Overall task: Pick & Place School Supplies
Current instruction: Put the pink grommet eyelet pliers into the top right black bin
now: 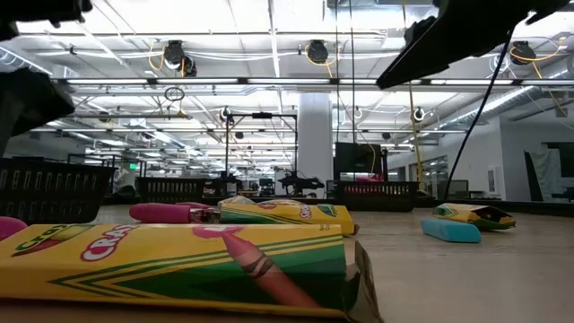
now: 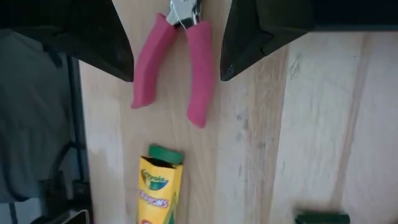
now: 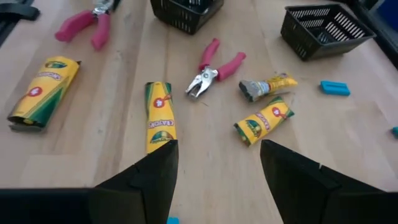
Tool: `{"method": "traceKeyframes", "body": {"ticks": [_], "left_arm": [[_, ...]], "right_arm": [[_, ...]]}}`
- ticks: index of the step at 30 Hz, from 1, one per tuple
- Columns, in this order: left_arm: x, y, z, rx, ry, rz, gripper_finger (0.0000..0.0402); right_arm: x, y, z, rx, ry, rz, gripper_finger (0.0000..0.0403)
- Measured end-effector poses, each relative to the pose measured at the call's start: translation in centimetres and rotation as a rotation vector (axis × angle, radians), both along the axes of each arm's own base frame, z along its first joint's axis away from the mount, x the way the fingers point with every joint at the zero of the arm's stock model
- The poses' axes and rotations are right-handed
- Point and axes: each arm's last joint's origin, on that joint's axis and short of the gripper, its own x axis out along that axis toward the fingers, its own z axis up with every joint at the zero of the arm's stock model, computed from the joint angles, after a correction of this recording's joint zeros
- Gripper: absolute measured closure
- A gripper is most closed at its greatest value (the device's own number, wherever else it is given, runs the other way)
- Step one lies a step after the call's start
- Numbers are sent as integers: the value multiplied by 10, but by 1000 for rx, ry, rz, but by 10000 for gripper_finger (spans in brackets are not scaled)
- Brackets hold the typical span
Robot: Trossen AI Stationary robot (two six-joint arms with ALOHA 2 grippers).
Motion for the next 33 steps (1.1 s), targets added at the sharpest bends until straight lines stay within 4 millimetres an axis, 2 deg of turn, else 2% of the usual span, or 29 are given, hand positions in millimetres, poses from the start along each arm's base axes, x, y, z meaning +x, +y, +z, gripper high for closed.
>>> {"method": "traceKeyframes", "body": {"ticks": [11,21,33], "left_arm": [[7,-6,-33,45,53,58,158],[8,-5,-34,39,48,130,158],[10,-11,-30,-28,6,136,158]], "right_arm": [[-7,12,0,16,-25,-15,181],[-5,17,-2,22,-36,-5,181],[-3,19,-10,2,-10,-7,181]]}}
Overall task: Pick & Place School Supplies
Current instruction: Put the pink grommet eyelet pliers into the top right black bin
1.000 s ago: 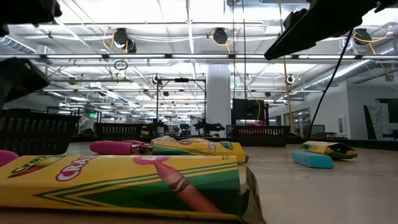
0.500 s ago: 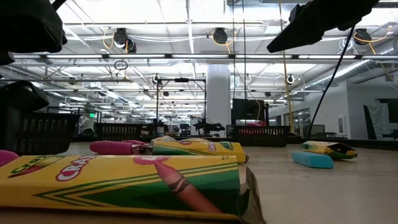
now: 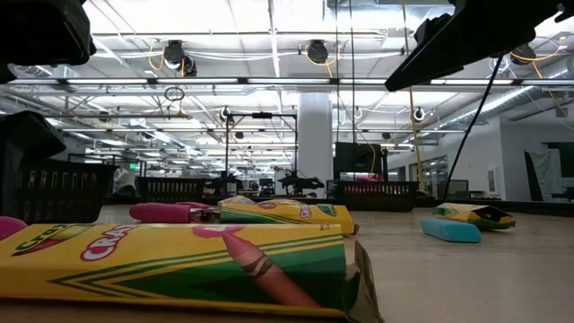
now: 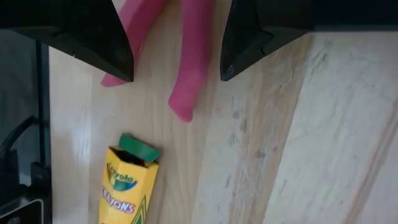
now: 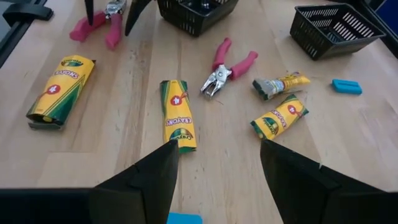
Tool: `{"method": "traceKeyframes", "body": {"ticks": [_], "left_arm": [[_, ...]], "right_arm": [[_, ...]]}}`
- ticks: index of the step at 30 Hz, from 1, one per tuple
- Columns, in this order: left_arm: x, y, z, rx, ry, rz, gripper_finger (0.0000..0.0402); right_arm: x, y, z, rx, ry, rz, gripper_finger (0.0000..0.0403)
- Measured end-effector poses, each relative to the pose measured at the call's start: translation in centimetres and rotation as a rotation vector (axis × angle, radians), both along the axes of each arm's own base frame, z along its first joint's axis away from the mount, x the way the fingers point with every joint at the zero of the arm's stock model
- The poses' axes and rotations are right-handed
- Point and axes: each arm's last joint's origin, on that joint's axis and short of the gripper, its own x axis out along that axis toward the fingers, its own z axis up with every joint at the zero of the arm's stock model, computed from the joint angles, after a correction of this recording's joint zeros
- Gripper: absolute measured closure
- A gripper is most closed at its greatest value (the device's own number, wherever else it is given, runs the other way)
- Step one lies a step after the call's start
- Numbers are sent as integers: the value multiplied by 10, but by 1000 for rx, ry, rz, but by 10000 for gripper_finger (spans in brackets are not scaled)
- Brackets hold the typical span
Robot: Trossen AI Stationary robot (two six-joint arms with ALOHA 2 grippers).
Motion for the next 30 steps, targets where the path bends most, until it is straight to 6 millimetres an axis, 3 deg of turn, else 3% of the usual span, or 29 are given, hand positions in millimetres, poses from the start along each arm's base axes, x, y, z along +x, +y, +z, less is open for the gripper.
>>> {"method": "traceKeyframes", "body": {"ticks": [4,10,16,20,24,30], "left_arm": [[0,0,-2,-8,4,11,164],[5,-6,-17,-35,23,-12,210],[5,-6,-16,-36,23,-17,247],[4,-5,-17,-19,40,-15,291],[3,-4,-18,3,41,-29,360],[11,-12,-3,91,78,-128,361]], "right_arm": [[0,0,0,-13,-5,-10,181],[0,0,0,-17,-2,-7,181],[-1,0,0,-19,1,-7,181],[-1,0,0,-19,1,-7,181],[-1,0,0,-19,2,-7,181],[-1,0,0,-19,2,-7,181]]}}
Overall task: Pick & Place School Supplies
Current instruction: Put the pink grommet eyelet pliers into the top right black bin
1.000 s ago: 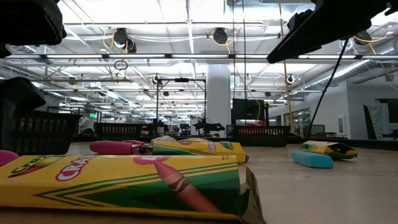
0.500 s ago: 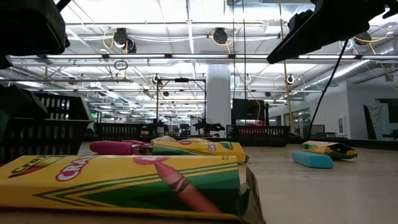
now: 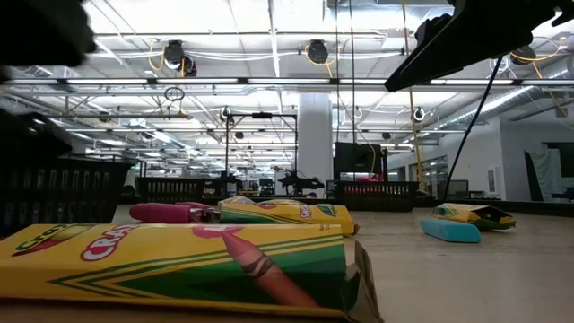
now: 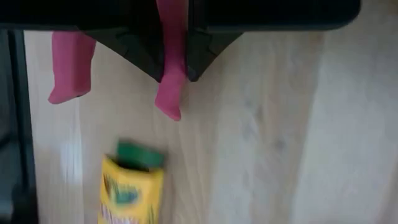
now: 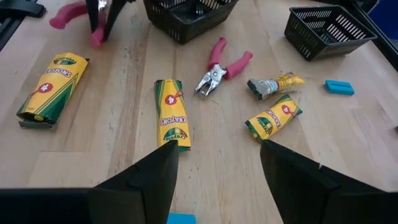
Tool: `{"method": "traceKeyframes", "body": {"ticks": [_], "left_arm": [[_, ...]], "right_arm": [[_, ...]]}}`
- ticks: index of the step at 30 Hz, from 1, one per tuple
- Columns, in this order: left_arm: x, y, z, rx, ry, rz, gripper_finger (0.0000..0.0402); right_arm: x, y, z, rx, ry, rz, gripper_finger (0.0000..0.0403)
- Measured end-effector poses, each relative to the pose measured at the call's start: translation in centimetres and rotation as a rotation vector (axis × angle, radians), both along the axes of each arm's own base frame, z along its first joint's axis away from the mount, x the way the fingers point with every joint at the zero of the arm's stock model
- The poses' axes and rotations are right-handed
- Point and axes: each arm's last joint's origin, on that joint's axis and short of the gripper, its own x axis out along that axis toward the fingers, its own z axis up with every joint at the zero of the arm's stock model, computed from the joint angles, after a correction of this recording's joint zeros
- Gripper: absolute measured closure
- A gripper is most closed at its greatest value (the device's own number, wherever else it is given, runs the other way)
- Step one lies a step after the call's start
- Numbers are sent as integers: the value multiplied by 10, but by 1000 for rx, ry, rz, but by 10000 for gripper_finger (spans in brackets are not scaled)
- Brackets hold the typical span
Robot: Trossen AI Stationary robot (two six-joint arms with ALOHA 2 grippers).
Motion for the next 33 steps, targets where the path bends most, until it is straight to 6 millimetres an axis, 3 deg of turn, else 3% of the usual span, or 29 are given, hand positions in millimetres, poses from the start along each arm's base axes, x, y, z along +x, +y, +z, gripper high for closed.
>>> {"method": "traceKeyframes", "body": {"ticks": [6,12,23,29,33], "left_arm": [[17,-13,40,141,-50,-61,361],[37,-6,68,300,-132,-82,361],[90,65,75,530,-212,-90,361],[117,106,82,588,-292,-111,362],[130,131,87,594,-349,-120,362]], "right_arm": [[0,0,0,0,1,0,181],[0,0,0,-15,4,12,181],[3,-3,1,-107,2,57,181],[11,-20,1,-162,9,8,181],[15,-37,-10,-182,-18,-25,181]]}}
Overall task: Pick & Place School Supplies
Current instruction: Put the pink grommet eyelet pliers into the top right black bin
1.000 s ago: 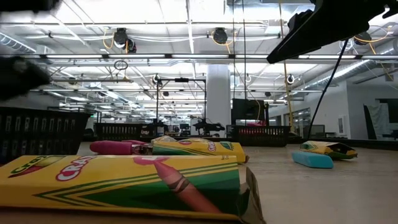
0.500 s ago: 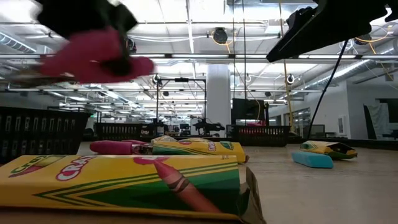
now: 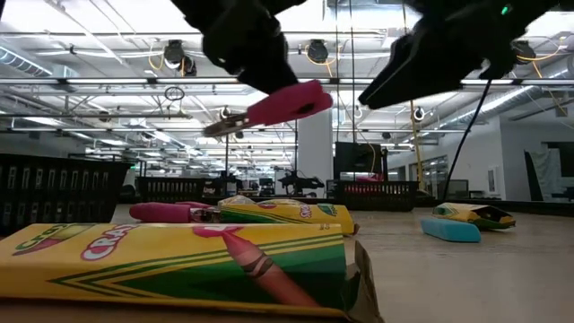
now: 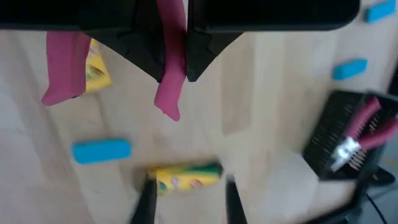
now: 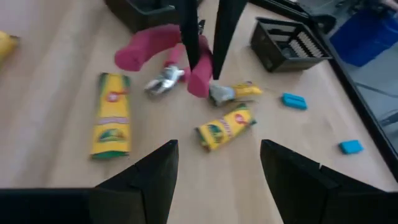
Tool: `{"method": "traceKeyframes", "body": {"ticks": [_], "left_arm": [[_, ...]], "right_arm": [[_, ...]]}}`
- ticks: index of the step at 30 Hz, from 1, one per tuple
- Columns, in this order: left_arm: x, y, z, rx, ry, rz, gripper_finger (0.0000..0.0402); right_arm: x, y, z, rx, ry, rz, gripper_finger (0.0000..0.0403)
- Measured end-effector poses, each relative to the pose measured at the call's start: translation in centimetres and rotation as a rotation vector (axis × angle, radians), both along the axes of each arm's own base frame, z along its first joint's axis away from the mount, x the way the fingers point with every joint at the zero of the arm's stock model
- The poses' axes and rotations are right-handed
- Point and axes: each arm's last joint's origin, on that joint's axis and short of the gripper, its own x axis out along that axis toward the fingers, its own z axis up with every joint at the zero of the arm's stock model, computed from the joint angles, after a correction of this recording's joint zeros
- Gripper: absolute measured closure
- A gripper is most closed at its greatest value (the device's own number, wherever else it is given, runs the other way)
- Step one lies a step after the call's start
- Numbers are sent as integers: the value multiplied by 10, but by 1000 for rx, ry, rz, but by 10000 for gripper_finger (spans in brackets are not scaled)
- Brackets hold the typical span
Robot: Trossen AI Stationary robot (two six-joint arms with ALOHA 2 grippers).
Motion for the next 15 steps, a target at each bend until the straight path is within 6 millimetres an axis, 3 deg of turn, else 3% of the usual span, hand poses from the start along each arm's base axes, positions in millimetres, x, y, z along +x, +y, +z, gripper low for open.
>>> {"method": "traceKeyframes", "body": {"ticks": [6,15], "left_arm": [[9,26,3,11,-29,-26,362],[13,47,4,5,-28,-18,362]], "right_arm": [[3,-25,-15,34,-88,-20,181],[11,-35,-7,85,-170,36,181]]}}
